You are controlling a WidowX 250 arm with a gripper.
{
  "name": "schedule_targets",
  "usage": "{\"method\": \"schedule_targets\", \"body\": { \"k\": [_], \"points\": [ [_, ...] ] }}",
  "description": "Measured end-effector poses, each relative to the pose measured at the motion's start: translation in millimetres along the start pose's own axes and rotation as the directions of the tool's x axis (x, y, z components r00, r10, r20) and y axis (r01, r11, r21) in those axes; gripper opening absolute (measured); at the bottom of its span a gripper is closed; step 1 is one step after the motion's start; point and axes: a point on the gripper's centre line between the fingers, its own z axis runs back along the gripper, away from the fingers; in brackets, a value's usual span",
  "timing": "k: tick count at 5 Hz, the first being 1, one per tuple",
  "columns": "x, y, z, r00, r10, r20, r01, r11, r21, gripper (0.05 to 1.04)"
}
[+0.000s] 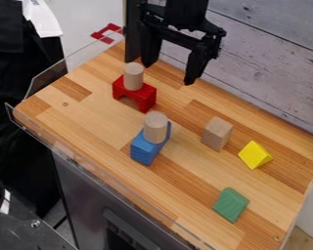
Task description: Move the block from the red arch and put it on top of the cube
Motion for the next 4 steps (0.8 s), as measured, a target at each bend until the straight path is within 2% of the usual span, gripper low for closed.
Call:
{"method": "schedule_targets", "body": {
  "k": [1, 3, 4],
  "points": [
    [-1.9, -0.7, -9.4, 0.999, 0.001, -0.036, -0.001, 1.000, -0.002, 0.999],
    [4.8, 35.7, -3.8, 0.999, 0.053, -0.014, -0.053, 0.998, -0.036, 0.999],
    [7.2, 43.5, -6.5, 0.998, 0.052, -0.024, -0.053, 0.998, -0.044, 0.999]
  ]
}}
